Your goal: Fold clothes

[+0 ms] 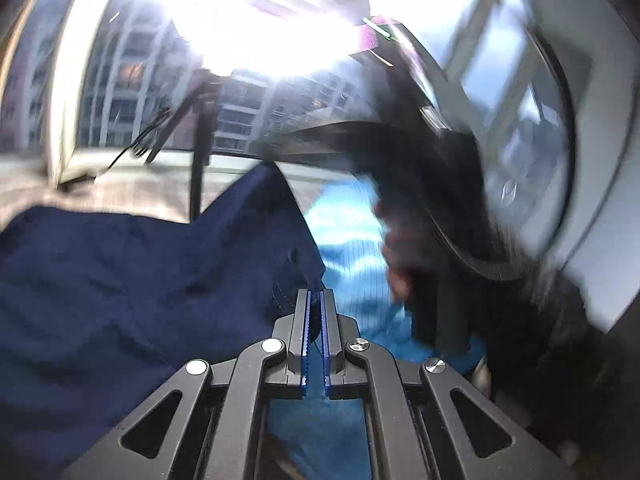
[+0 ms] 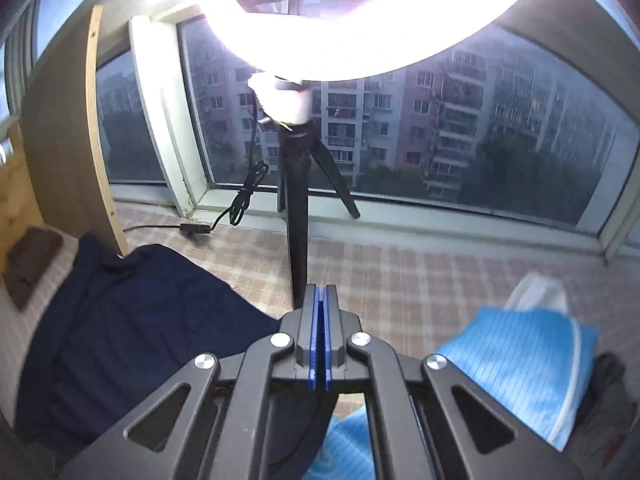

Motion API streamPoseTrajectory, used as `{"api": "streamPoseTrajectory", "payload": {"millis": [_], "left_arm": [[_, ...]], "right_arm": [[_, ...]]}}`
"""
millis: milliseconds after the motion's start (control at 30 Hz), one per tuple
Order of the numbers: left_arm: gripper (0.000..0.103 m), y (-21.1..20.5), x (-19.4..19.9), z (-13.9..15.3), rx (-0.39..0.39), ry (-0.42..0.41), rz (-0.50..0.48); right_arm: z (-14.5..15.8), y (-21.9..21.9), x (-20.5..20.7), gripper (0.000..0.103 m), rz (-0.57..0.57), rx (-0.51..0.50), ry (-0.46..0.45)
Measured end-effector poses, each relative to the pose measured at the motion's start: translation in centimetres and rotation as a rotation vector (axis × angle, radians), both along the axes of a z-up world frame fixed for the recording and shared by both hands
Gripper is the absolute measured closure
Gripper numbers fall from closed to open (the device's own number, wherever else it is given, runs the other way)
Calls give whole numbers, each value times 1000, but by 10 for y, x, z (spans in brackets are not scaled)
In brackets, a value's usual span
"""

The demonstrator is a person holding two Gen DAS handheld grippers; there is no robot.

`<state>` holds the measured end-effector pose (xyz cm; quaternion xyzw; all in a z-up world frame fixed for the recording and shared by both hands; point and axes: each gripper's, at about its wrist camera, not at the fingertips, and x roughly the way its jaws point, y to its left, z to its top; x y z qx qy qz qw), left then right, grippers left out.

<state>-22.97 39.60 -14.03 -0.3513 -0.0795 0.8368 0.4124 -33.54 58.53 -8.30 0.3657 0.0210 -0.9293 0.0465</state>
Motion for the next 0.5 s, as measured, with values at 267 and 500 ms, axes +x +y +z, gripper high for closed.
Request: {"api": "streamPoseTrajectory", "payload": {"millis": [267, 500], "left_arm": [[96, 23, 14, -13, -162, 66, -120], [74, 16, 14, -6, -238, 159, -84]], "right_arm": [[-24, 23, -12, 101, -45, 26, -98], [-31, 36, -12, 101, -58, -13, -115]]}}
